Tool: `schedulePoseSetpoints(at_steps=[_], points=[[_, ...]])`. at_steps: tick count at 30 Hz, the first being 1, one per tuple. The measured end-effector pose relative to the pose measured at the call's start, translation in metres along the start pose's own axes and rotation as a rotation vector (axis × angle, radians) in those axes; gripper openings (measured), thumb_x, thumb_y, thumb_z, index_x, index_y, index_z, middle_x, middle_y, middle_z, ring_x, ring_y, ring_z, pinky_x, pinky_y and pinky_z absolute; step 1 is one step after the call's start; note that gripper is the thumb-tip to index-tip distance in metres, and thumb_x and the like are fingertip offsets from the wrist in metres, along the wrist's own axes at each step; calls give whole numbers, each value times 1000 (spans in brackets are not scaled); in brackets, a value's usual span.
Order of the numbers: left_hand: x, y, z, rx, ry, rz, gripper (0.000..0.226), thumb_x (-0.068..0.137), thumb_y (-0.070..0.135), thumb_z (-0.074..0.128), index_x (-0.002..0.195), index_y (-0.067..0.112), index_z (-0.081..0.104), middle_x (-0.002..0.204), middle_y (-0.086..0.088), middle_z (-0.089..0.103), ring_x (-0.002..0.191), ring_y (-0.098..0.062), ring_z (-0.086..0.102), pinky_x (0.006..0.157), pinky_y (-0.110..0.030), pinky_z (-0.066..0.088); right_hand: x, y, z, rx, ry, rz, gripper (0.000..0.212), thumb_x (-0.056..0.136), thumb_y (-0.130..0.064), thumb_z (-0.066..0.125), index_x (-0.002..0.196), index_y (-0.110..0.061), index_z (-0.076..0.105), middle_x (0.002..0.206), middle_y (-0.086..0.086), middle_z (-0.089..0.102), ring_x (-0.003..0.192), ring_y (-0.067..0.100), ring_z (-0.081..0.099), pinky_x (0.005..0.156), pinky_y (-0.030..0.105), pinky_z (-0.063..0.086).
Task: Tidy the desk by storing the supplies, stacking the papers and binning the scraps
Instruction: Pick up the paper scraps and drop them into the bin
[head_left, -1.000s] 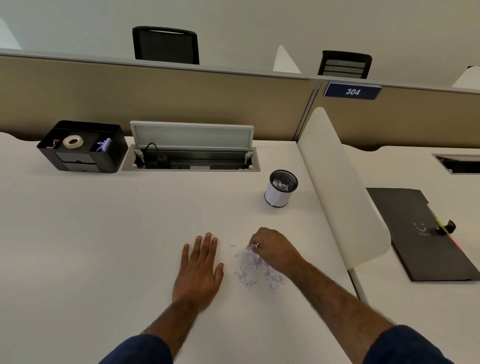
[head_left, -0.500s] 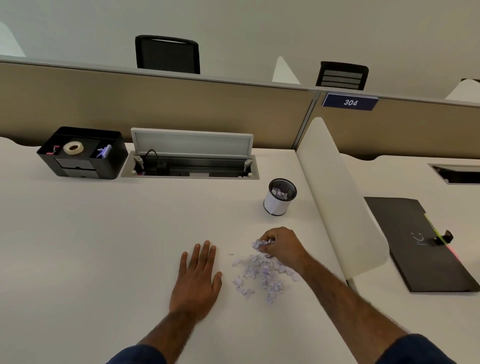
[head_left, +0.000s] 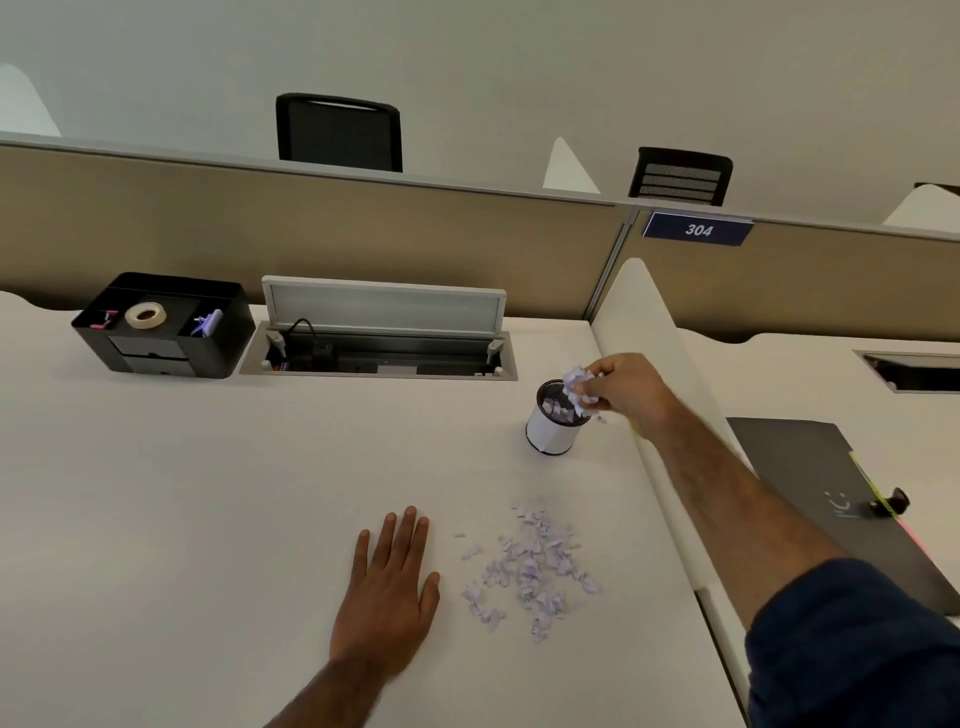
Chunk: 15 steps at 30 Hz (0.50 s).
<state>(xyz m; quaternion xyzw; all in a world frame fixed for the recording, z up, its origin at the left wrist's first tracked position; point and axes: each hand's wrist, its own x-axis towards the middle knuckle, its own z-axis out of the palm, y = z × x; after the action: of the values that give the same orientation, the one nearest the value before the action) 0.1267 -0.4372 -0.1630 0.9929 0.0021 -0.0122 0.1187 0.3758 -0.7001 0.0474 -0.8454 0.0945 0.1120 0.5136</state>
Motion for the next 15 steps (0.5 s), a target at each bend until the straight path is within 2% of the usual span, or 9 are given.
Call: schedulePoseSetpoints(at_steps=[3, 5, 8, 9, 13, 15], points=[[0, 0, 0, -5, 12, 11, 70, 103, 49, 30, 165, 19, 13, 173, 0, 9, 159, -22, 10, 124, -47, 6, 26, -7, 8, -77, 61, 4, 15, 80, 16, 65, 75, 2, 63, 71, 19, 61, 53, 26, 62, 50, 29, 58], [0, 0, 0, -5, 14, 14, 71, 103, 48, 31, 165, 19, 13, 173, 0, 9, 160, -21, 9, 124, -47, 6, 38, -3, 16, -141, 22, 14, 24, 81, 15, 65, 68, -4, 58, 70, 15, 55, 48, 20, 56, 49, 27, 53], [0, -1, 2, -3, 14, 12, 71, 103, 49, 30, 165, 20, 11, 173, 1, 8, 160, -20, 6, 125, -47, 5, 51, 10, 26, -377, -12, 1, 9, 81, -2, 71, 85, -10, 69, 80, 12, 65, 68, 22, 63, 71, 34, 59], [0, -1, 2, -3, 12, 11, 71, 103, 49, 30, 165, 20, 11, 173, 1, 8, 160, -20, 6, 125, -47, 5, 54, 13, 29, -434, -8, 2, 13, 80, -5, 72, 93, -8, 72, 85, 11, 67, 75, 23, 64, 75, 33, 58], [0, -1, 1, -2, 6, 9, 70, 104, 50, 28, 165, 20, 10, 173, 1, 7, 160, -20, 4, 124, -47, 6, 55, 19, 46, -710, 14, -63, 28, 88, -23, 68, 107, -3, 74, 106, 15, 72, 97, 31, 67, 79, 28, 50], [1, -1, 1, -2, 4, 4, 70, 104, 51, 26, 165, 21, 9, 173, 1, 6, 160, -21, 4, 124, -47, 5, 55, 22, 52, -754, 15, -82, 33, 92, -31, 65, 107, -2, 73, 109, 15, 71, 101, 32, 66, 76, 27, 46]])
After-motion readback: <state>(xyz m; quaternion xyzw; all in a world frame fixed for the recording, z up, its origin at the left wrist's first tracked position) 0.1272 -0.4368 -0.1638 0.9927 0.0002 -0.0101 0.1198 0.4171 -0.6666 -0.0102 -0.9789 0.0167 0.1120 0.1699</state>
